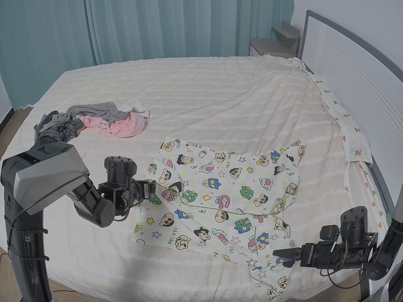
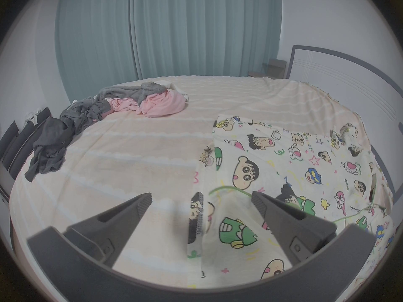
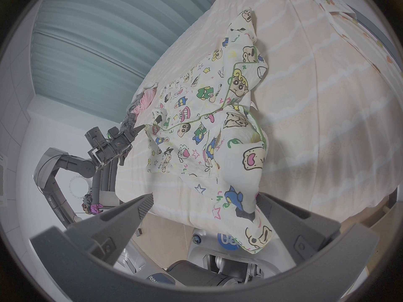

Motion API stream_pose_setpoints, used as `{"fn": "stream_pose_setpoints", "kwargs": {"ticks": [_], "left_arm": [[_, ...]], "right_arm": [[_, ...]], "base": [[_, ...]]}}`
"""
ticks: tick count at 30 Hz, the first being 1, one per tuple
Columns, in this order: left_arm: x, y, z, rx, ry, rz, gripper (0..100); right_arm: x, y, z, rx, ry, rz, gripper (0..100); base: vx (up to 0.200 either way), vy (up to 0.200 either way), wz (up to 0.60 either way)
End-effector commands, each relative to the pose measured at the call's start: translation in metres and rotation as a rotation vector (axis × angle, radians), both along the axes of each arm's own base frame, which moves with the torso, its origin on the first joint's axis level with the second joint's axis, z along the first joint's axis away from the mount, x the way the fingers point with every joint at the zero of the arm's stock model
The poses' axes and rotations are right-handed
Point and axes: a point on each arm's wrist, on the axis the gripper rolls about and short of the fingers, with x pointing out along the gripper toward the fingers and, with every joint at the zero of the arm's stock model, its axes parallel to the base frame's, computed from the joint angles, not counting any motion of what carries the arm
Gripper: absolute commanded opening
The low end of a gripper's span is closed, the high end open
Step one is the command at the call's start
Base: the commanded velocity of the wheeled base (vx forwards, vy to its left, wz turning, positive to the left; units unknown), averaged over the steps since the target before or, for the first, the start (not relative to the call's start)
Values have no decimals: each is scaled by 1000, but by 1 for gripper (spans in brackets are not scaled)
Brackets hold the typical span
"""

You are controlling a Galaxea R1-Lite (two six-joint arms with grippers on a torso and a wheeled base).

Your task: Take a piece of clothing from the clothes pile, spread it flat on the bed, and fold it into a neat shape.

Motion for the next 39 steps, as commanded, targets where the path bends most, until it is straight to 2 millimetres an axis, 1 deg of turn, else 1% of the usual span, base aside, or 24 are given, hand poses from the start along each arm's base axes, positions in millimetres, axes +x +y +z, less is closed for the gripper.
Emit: {"fn": "stream_pose_setpoints", "kwargs": {"ticks": [1, 2, 3, 5, 6, 7, 8, 10, 12, 15, 20, 21, 24, 25, 27, 29, 30, 35, 37, 39], "left_arm": [[-20, 9, 33, -33, -10, 9, 100], [-38, 9, 37, -67, 19, -19, 100], [-51, 8, 37, -88, 45, -47, 100], [-72, 6, 36, -117, 88, -74, 100], [-88, 4, 30, -141, 131, -74, 100], [-92, 3, 28, -146, 144, -73, 100], [-112, -2, 21, -183, 200, -67, 100], [-134, -5, 14, -247, 264, -41, 100], [-149, -8, 8, -298, 311, -15, 100], [-163, -9, -1, -352, 373, 41, 100], [-171, -6, -10, -390, 421, 110, 100], [-172, -4, -21, -356, 447, 153, 100], [-171, -3, -38, -301, 471, 207, 100], [-170, -3, -39, -298, 471, 209, 100], [-167, -5, -46, -325, 455, 233, 100], [-165, -6, -47, -338, 446, 236, 100], [-163, -8, -51, -345, 437, 235, 100], [-154, -12, -66, -310, 420, 277, 100], [-152, -12, -70, -302, 420, 287, 100], [-148, -15, -68, -321, 399, 283, 100]], "right_arm": [[-4, -2, -2, -7, 15, 0, 100], [-4, -2, -2, -9, 18, 0, 100], [-4, -2, -2, -9, 18, 0, 100], [-4, -2, -2, -8, 20, -1, 100], [-4, -2, -2, -8, 20, -1, 100], [-4, -2, -2, -8, 20, -1, 100], [-4, -2, -2, -3, 24, -7, 100], [-4, -2, -2, 8, 32, -15, 100], [-4, -1, -3, 10, 40, -18, 100], [-3, 0, -5, 10, 57, -19, 100], [-4, 1, -6, 18, 71, -23, 100], [-4, 2, -6, 35, 85, -39, 100], [-2, 2, -4, 50, 66, -42, 100], [-2, 2, -4, 52, 60, -40, 100], [1, 4, 1, 72, 3, -40, 100], [1, 5, 2, 76, -6, -38, 100], [0, 7, 2, 77, -6, -26, 100], [0, 10, 5, 69, -57, 9, 100], [2, 11, 6, 64, -93, 25, 100], [2, 12, 7, 58, -115, 36, 100]], "base": [[0, 0, 0], [0, 0, 0], [0, 0, 0], [0, 0, 0], [0, 0, 0], [0, 0, 0], [0, 0, 0], [0, 0, 0], [0, 0, 0], [0, 0, 0], [0, 0, 0], [0, 0, 0], [0, 0, 0], [0, 0, 0], [0, 0, 0], [0, 0, 0], [0, 0, 0], [0, 0, 0], [0, 0, 0], [0, 0, 0]]}}
